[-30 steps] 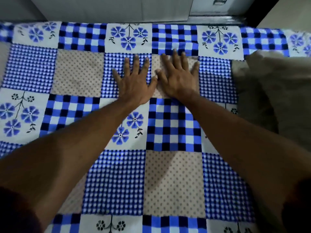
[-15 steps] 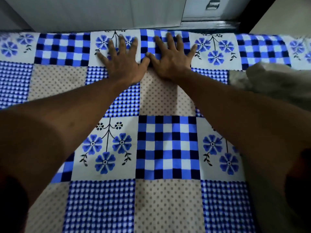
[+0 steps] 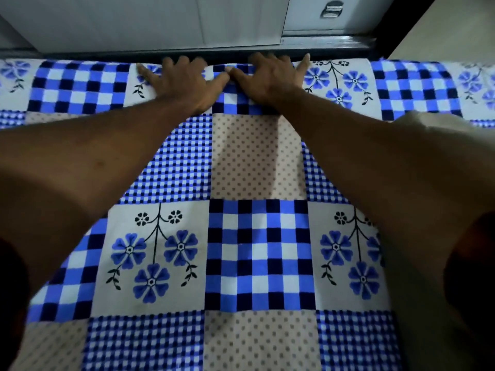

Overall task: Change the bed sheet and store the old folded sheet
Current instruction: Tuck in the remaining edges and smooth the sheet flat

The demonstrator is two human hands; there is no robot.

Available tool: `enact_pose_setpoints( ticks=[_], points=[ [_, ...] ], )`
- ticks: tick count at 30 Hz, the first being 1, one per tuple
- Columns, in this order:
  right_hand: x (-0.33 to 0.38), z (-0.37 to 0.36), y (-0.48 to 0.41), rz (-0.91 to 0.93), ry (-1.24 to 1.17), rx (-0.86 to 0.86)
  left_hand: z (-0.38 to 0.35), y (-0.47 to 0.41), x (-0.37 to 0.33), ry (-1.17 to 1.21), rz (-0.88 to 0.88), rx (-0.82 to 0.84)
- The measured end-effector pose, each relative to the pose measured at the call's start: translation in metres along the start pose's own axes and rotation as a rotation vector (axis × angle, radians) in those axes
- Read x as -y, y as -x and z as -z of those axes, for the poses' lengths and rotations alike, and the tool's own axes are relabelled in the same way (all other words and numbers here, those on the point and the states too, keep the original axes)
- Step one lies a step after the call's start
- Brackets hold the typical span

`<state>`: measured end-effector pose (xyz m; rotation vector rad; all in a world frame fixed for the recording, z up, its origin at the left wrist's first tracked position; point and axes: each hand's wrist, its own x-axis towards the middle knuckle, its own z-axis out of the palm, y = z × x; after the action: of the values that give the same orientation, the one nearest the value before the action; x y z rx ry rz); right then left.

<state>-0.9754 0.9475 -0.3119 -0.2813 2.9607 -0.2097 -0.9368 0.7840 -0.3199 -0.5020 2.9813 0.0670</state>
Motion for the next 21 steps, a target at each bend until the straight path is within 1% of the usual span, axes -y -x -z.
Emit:
enact_pose_setpoints(
  ticks=[3, 5, 6, 8, 10, 14, 16, 19, 20, 21],
  points=[
    [0.004, 0.002, 0.034, 0.048, -0.039, -0.199, -0.002, -0.001, 0.0, -0.013, -0.001, -0.008],
    [-0.001, -0.002, 0.071, 0.035, -0.046, -0.27, 0.0, -0.001, -0.001, -0.015, -0.019, 0.014],
    [-0.009, -0.005, 0.087, -0.006, -0.046, -0.252, 0.003, -0.002, -0.001, -0.014, -0.021, 0.03],
    [-0.03, -0.015, 0.107, -0.124, -0.079, -0.141, 0.007, -0.002, 0.0, -0.015, -0.009, 0.069],
    [-0.049, -0.022, 0.103, -0.194, -0.078, -0.08, 0.01, -0.003, -0.002, -0.019, -0.007, 0.099],
    [-0.053, -0.017, 0.049, -0.202, -0.073, -0.103, 0.018, -0.001, -0.009, -0.016, 0.031, 0.124],
    [-0.061, -0.004, 0.016, -0.204, -0.051, -0.049, 0.019, 0.009, -0.014, 0.029, 0.006, 0.057],
    [-0.075, 0.02, -0.02, -0.258, -0.048, 0.136, 0.018, 0.041, -0.023, 0.107, -0.123, -0.125],
    [-0.075, 0.025, -0.023, -0.28, -0.073, 0.15, 0.019, 0.055, -0.023, 0.145, -0.147, -0.143],
    [-0.072, 0.029, -0.022, -0.282, -0.101, 0.104, 0.02, 0.066, -0.021, 0.18, -0.159, -0.158]
  ],
)
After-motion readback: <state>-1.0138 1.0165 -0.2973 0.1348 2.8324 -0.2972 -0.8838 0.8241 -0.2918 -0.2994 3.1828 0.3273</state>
